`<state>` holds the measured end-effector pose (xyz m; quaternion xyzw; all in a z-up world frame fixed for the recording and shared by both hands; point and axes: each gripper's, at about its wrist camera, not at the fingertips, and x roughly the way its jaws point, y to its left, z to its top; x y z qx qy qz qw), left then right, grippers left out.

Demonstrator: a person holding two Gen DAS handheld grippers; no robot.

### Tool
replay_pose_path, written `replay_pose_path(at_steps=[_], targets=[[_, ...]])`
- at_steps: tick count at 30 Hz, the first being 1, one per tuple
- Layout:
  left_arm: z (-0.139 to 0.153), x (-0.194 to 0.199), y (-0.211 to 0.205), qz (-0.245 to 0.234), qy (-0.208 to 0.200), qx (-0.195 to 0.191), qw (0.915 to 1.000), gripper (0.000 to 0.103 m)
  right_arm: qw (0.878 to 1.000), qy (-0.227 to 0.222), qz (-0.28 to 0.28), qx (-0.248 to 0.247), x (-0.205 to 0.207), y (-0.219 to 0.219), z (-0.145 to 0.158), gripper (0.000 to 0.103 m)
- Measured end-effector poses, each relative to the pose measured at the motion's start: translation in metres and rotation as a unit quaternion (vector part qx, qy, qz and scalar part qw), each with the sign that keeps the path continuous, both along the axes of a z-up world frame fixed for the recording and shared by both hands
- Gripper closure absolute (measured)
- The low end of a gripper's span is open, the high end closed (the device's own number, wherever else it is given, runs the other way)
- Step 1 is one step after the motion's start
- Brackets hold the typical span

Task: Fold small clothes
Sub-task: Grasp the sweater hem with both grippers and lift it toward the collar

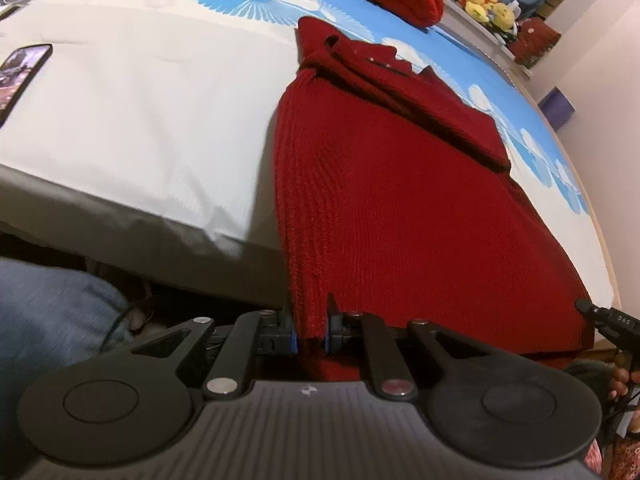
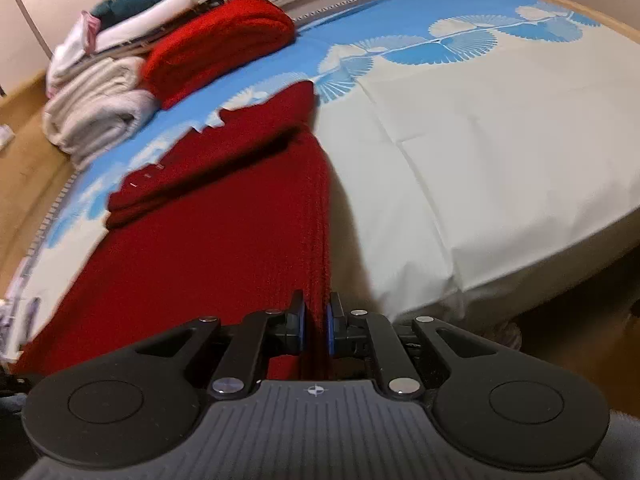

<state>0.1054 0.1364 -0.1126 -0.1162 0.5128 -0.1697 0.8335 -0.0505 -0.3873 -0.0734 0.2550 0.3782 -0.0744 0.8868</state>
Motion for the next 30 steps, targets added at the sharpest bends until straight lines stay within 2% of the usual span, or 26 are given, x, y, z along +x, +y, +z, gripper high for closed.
replay_pose_path(at_steps=[5, 8, 10, 12, 15, 18, 20, 22, 23, 24, 25, 26, 27, 28, 30], targets=[[0.033, -0.009, 0.002, -0.009, -0.023, -0.018, 0.9995, 0.092, 1.000, -0.016, -0.001, 0.024, -0.019, 0.001, 0.021, 0.093], [0.055, 0.003, 0.000, -0.014, -0.042, -0.026, 0.9987, 0.092, 0.999, -0.033, -0.007, 0.035, -0.007, -0.001, 0.037, 0.093], [0.071, 0.024, -0.009, -0.018, -0.052, -0.025, 0.9982, 0.092, 0.998, -0.039, -0.016, 0.043, 0.013, -0.007, 0.050, 0.093], [0.084, 0.051, -0.016, -0.018, -0.059, -0.018, 0.9979, 0.092, 0.998, -0.037, -0.023, 0.048, 0.044, -0.018, 0.060, 0.093], [0.092, 0.113, -0.033, -0.006, -0.061, -0.009, 0.9981, 0.092, 0.997, -0.030, -0.034, 0.059, 0.105, -0.039, 0.063, 0.093], [0.085, 0.194, -0.054, 0.011, -0.047, 0.001, 0.9988, 0.091, 0.995, -0.006, -0.058, 0.077, 0.189, -0.066, 0.049, 0.093], [0.072, 0.256, -0.062, 0.057, -0.030, 0.007, 0.9979, 0.089, 0.989, 0.022, -0.108, 0.103, 0.249, -0.088, 0.028, 0.093], [0.052, 0.319, -0.060, 0.109, -0.012, -0.001, 0.9940, 0.081, 0.974, 0.033, -0.171, 0.146, 0.295, -0.110, 0.000, 0.087], [0.042, 0.343, -0.055, 0.133, 0.001, -0.014, 0.9910, 0.066, 0.968, 0.034, -0.194, 0.156, 0.313, -0.118, -0.014, 0.068], [0.035, 0.358, -0.047, 0.148, 0.008, -0.026, 0.9886, 0.045, 0.965, 0.035, -0.211, 0.152, 0.323, -0.122, -0.022, 0.045], [0.030, 0.369, -0.041, 0.169, 0.008, -0.035, 0.9849, 0.033, 0.963, 0.029, -0.225, 0.143, 0.326, -0.123, -0.028, 0.041], [0.028, 0.373, -0.036, 0.186, 0.005, -0.037, 0.9818, 0.014, 0.963, 0.019, -0.232, 0.139, 0.324, -0.123, -0.031, 0.041], [0.026, 0.371, -0.030, 0.201, -0.009, -0.036, 0.9789, 0.009, 0.964, 0.009, -0.226, 0.138, 0.320, -0.123, -0.034, 0.039], [0.024, 0.367, -0.026, 0.203, -0.020, -0.035, 0.9784, 0.009, 0.966, 0.002, -0.220, 0.138, 0.314, -0.123, -0.036, 0.038], [0.019, 0.359, -0.020, 0.193, -0.012, -0.037, 0.9804, 0.009, 0.967, 0.004, -0.221, 0.127, 0.302, -0.123, -0.037, 0.035]])
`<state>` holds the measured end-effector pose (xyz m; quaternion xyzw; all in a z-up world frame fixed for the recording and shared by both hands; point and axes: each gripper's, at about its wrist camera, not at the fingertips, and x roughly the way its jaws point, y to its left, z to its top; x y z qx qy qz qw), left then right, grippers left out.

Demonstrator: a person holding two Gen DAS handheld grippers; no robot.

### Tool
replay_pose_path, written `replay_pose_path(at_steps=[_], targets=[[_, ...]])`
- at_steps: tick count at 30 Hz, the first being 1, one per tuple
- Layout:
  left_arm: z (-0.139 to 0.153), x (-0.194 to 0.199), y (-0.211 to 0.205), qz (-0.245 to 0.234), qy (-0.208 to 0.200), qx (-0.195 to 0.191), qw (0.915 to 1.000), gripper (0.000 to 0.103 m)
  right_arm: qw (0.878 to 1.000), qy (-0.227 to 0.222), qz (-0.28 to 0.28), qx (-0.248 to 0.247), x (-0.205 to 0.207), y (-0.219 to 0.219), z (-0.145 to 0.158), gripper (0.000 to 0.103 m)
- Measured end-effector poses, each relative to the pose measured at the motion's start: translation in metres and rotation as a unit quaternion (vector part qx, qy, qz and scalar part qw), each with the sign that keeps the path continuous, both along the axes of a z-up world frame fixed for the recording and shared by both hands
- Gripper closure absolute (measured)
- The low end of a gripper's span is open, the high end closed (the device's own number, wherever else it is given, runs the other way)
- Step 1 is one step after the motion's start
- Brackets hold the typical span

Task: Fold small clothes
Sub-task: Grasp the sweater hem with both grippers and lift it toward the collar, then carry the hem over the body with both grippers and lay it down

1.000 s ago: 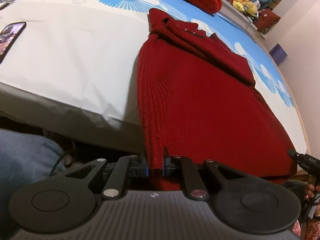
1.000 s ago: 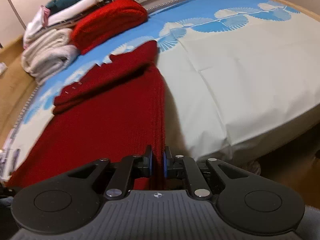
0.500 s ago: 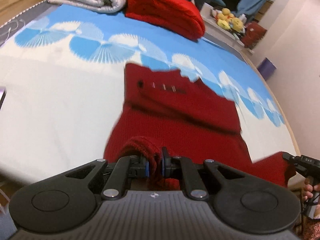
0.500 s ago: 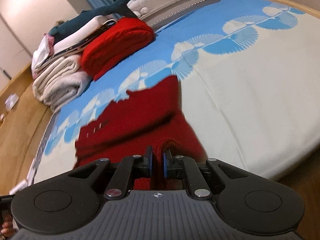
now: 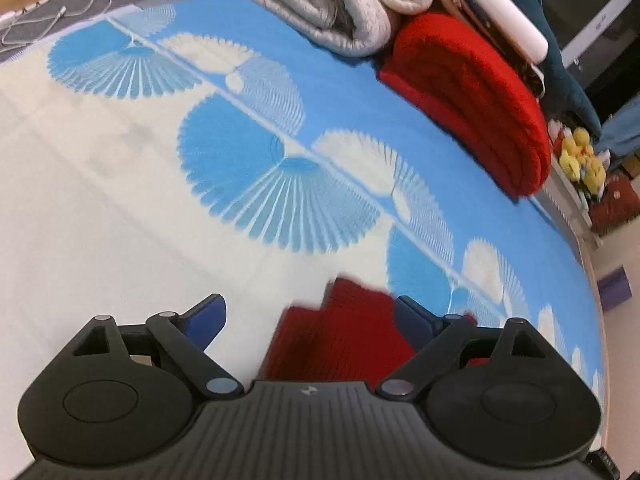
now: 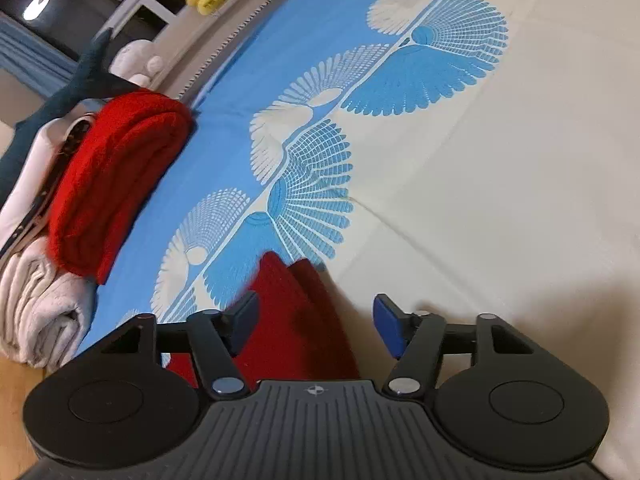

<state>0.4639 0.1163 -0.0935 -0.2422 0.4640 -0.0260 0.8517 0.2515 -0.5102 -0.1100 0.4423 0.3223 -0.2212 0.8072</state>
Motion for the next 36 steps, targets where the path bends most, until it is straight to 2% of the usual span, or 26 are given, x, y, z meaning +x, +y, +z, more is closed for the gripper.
replay_pose_path(at_steps=[2, 4, 8, 10, 14, 16, 17, 18, 19, 20, 21, 22, 25, 27, 29, 32, 33, 34, 35, 36], targets=[[-0.007, -0.010, 0.002, -0.008, 0.008, -0.019, 0.9998, 0.009, 1.000, 0.014, 0.004, -0.020, -0.009, 0.003, 0.002, 0.035], [-0.014, -0.018, -0.004, -0.024, 0.016, -0.022, 0.9994, 0.009, 0.999, 0.021, 0.000, -0.027, -0.022, 0.009, 0.005, 0.034], [-0.034, -0.022, -0.025, -0.069, 0.020, 0.023, 0.9972, 0.009, 1.000, 0.018, 0.003, -0.018, -0.038, 0.031, -0.001, 0.029], [-0.045, -0.022, -0.029, -0.078, 0.021, 0.039, 0.9960, 0.009, 0.999, 0.023, 0.026, -0.030, -0.032, 0.041, -0.007, 0.028], [-0.059, -0.016, -0.027, -0.086, 0.022, 0.017, 0.9959, 0.009, 0.994, 0.025, 0.062, -0.092, -0.006, 0.050, -0.013, 0.025], [-0.064, -0.010, -0.025, -0.082, 0.026, -0.005, 0.9962, 0.009, 0.991, 0.037, 0.090, -0.091, 0.011, 0.051, -0.019, 0.026], [-0.067, -0.008, -0.023, -0.079, 0.029, -0.018, 0.9963, 0.011, 0.990, 0.043, 0.103, -0.085, 0.015, 0.052, -0.020, 0.041], [-0.067, -0.006, -0.024, -0.073, 0.031, -0.025, 0.9965, 0.034, 0.989, 0.052, 0.108, -0.087, 0.019, 0.055, -0.019, 0.073], [-0.064, -0.005, -0.025, -0.071, 0.029, -0.033, 0.9965, 0.055, 0.988, 0.057, 0.106, -0.102, 0.022, 0.059, -0.015, 0.074], [-0.058, -0.004, -0.026, -0.071, 0.026, -0.035, 0.9965, 0.073, 0.985, 0.053, 0.112, -0.118, 0.022, 0.063, -0.010, 0.083], [-0.049, -0.005, -0.028, -0.072, 0.013, -0.034, 0.9968, 0.089, 0.983, 0.041, 0.119, -0.134, 0.022, 0.068, -0.003, 0.087], [-0.038, -0.007, -0.031, -0.076, -0.011, -0.026, 0.9967, 0.098, 0.982, 0.025, 0.121, -0.142, 0.021, 0.071, 0.005, 0.087], [-0.009, -0.014, -0.034, -0.084, -0.070, -0.029, 0.9936, 0.098, 0.981, -0.019, 0.114, -0.153, 0.010, 0.075, 0.030, 0.087], [0.000, -0.017, -0.037, -0.081, -0.092, -0.020, 0.9923, 0.098, 0.981, -0.039, 0.108, -0.158, -0.001, 0.073, 0.040, 0.087], [-0.009, -0.013, -0.041, -0.067, -0.078, 0.019, 0.9945, 0.098, 0.982, -0.029, 0.093, -0.160, -0.005, 0.065, 0.035, 0.087], [-0.037, 0.000, -0.040, -0.043, -0.024, 0.064, 0.9967, 0.097, 0.984, 0.035, 0.109, -0.140, 0.014, 0.052, -0.004, 0.086], [-0.045, 0.002, -0.039, -0.040, -0.004, 0.065, 0.9971, 0.096, 0.982, 0.064, 0.099, -0.148, 0.018, 0.050, -0.015, 0.080], [-0.050, 0.003, -0.037, -0.034, 0.009, 0.058, 0.9977, 0.096, 0.981, 0.071, 0.087, -0.159, 0.018, 0.050, -0.020, 0.073], [-0.050, 0.002, -0.034, -0.031, 0.008, 0.056, 0.9979, 0.096, 0.979, 0.071, 0.077, -0.176, 0.017, 0.049, -0.016, 0.056], [-0.044, -0.002, -0.035, -0.027, -0.003, 0.067, 0.9974, 0.094, 0.975, 0.074, 0.068, -0.198, 0.016, 0.050, -0.009, 0.047]])
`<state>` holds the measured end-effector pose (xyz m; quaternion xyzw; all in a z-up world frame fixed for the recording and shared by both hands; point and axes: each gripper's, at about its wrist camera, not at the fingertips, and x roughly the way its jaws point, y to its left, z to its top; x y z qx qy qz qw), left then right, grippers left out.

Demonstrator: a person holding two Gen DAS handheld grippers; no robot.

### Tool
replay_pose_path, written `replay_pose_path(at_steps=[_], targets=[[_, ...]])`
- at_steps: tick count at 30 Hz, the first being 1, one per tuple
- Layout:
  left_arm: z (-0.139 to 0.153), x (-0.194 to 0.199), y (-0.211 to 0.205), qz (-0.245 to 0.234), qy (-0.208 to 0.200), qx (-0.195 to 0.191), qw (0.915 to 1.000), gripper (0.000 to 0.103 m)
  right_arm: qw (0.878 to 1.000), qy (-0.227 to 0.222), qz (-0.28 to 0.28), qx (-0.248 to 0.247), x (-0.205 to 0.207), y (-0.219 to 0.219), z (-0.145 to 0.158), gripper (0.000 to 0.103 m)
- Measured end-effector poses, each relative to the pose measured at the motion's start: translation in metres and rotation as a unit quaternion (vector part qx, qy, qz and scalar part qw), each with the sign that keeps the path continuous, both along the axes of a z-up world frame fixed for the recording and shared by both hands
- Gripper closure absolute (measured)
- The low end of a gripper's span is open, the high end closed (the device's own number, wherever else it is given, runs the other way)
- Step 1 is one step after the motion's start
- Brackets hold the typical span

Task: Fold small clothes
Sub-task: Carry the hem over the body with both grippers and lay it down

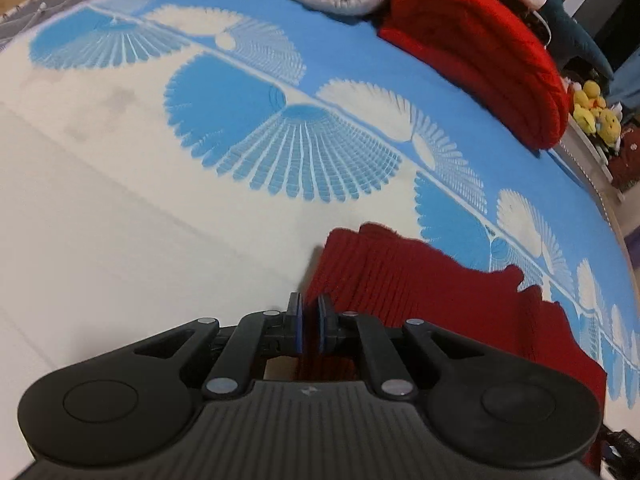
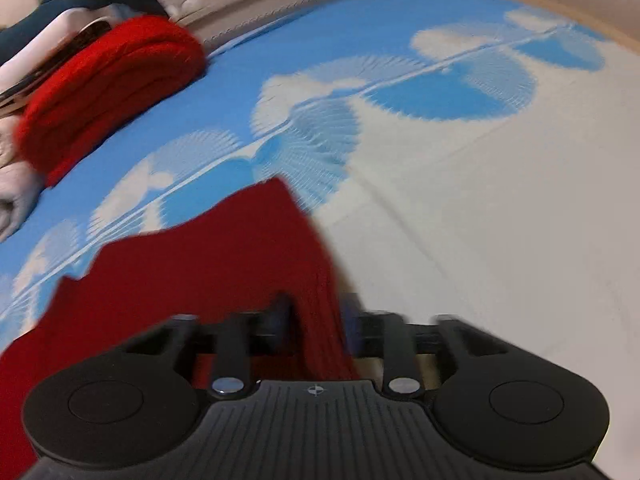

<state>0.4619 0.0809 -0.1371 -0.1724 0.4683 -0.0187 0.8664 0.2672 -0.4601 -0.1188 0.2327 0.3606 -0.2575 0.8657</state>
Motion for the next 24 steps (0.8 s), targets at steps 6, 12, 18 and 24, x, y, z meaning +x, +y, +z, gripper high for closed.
replay_pose_path(at_steps=[6, 12, 18, 24], targets=[[0.047, -0.027, -0.020, -0.013, -0.075, 0.008, 0.9971, 0.036, 0.991, -0.094, 0.082, -0.051, -0.021, 0.035, 0.050, 0.039], [0.042, -0.038, -0.095, -0.126, -0.073, -0.019, 0.9892, 0.036, 0.966, -0.075, 0.243, -0.044, 0.026, 0.122, 0.031, 0.040], [0.003, -0.043, -0.158, -0.182, -0.056, 0.080, 0.9785, 0.037, 0.943, -0.038, 0.321, -0.073, 0.062, 0.197, 0.010, 0.040], [-0.008, -0.037, -0.133, -0.097, -0.084, 0.247, 0.9604, 0.031, 0.955, 0.050, 0.235, -0.173, 0.081, 0.174, -0.011, 0.040]])
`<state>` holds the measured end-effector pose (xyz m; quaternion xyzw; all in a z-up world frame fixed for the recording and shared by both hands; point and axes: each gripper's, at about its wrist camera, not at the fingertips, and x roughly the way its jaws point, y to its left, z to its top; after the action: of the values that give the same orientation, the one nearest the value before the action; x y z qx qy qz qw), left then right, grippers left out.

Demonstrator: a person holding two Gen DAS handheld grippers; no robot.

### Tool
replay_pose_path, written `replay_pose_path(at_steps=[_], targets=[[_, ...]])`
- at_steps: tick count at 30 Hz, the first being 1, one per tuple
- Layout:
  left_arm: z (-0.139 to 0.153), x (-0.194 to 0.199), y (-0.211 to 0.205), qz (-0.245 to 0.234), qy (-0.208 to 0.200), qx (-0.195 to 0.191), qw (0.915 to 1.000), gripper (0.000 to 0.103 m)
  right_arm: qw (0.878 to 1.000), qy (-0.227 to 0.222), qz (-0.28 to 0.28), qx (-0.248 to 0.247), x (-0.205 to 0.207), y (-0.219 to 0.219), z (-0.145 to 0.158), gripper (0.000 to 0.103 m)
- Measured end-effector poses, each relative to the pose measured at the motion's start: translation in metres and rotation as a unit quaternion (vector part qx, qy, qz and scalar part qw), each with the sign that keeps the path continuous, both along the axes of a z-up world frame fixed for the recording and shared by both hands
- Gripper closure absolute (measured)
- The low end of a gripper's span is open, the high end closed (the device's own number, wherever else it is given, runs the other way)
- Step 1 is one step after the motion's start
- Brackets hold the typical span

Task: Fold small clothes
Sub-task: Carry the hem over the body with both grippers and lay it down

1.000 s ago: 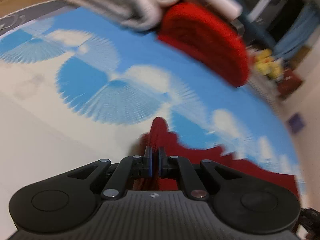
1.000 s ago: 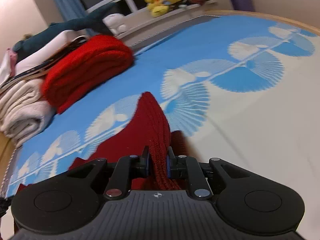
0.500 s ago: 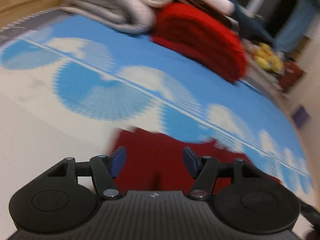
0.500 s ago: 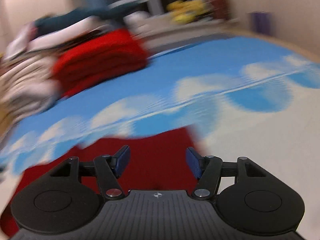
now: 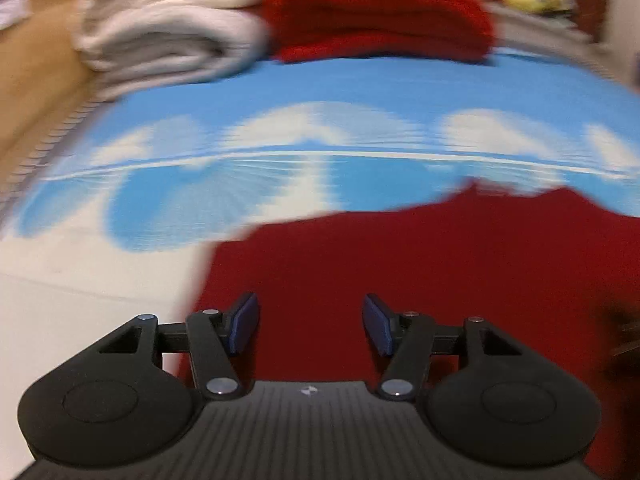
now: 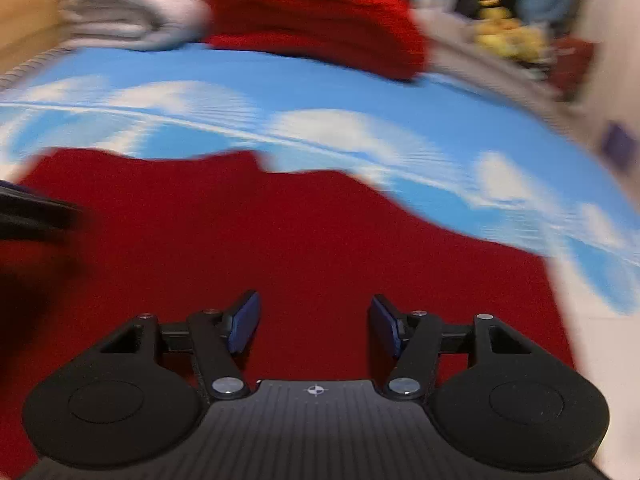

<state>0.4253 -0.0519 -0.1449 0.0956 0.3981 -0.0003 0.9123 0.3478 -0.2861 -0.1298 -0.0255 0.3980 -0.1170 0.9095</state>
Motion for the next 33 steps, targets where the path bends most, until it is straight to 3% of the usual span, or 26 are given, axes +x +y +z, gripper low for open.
replay_pose_path(at_steps=[2, 4, 6, 7, 8, 9, 10, 12, 13, 14, 16, 18, 20, 21, 22, 24, 26, 28, 33], targets=[[-0.004, 0.015, 0.033, 0.039, 0.024, -0.028, 0.9986, 0.015, 0.996, -0.001, -0.072, 0.054, -0.006, -0.049, 0.005, 0.038], [-0.007, 0.023, 0.062, 0.054, 0.047, -0.071, 0.9949, 0.012, 0.987, 0.000, -0.097, 0.125, -0.018, -0.091, -0.001, 0.031], [-0.008, 0.023, 0.074, 0.052, 0.050, -0.078, 0.9944, 0.006, 0.980, -0.004, -0.098, 0.175, -0.031, -0.113, -0.001, 0.031], [-0.009, 0.021, 0.075, 0.050, 0.046, -0.065, 0.9956, 0.005, 0.979, -0.006, -0.104, 0.173, -0.036, -0.117, 0.002, 0.036], [-0.011, 0.018, 0.075, 0.053, 0.041, -0.049, 0.9965, 0.002, 0.983, -0.005, -0.135, 0.128, -0.041, -0.120, 0.002, 0.062], [-0.010, 0.018, 0.076, 0.054, 0.037, -0.043, 0.9969, 0.000, 0.983, -0.006, -0.154, 0.096, -0.043, -0.124, 0.000, 0.064], [-0.010, 0.017, 0.077, 0.055, 0.034, -0.046, 0.9968, 0.000, 0.981, -0.011, -0.164, 0.108, -0.046, -0.134, -0.003, 0.064], [-0.003, 0.020, 0.074, 0.063, 0.030, -0.051, 0.9962, 0.001, 0.961, -0.036, -0.188, 0.201, -0.058, -0.158, 0.000, 0.064], [0.003, 0.019, 0.072, 0.066, 0.022, -0.049, 0.9964, 0.001, 0.951, -0.059, -0.200, 0.226, -0.066, -0.165, 0.009, 0.063], [0.010, 0.016, 0.069, 0.066, 0.012, -0.051, 0.9965, 0.002, 0.951, -0.077, -0.197, 0.226, -0.071, -0.162, 0.016, 0.056], [0.026, 0.006, 0.065, 0.044, -0.006, -0.066, 0.9968, 0.001, 0.966, -0.092, -0.153, 0.189, -0.077, -0.150, 0.026, 0.050], [0.024, 0.005, 0.056, 0.027, -0.011, -0.041, 0.9987, 0.001, 0.980, -0.048, -0.122, 0.151, -0.074, -0.138, 0.012, 0.049], [0.008, 0.012, 0.050, 0.029, 0.009, -0.005, 0.9995, 0.001, 0.983, 0.015, -0.134, 0.122, -0.065, -0.138, -0.012, 0.045], [0.001, 0.015, 0.052, 0.036, 0.018, -0.002, 0.9992, 0.000, 0.981, 0.012, -0.147, 0.123, -0.064, -0.141, -0.017, 0.031], [-0.001, 0.017, 0.058, 0.045, 0.022, -0.015, 0.9986, 0.000, 0.977, 0.012, -0.164, 0.132, -0.065, -0.148, -0.014, 0.029], [0.005, 0.018, 0.068, 0.059, 0.032, -0.050, 0.9965, 0.000, 0.971, -0.004, -0.202, 0.130, -0.071, -0.154, -0.004, 0.030], [0.013, 0.012, 0.073, 0.061, 0.026, -0.060, 0.9960, 0.000, 0.970, -0.025, -0.225, 0.088, -0.088, -0.152, 0.013, 0.031], [0.024, 0.000, 0.073, 0.047, 0.030, -0.069, 0.9960, 0.000, 0.970, -0.060, -0.214, 0.104, -0.103, -0.146, 0.030, 0.031], [0.058, -0.061, 0.067, 0.010, 0.026, -0.110, 0.9935, 0.000, 0.954, -0.129, -0.182, 0.200, -0.152, -0.129, 0.060, 0.021]])
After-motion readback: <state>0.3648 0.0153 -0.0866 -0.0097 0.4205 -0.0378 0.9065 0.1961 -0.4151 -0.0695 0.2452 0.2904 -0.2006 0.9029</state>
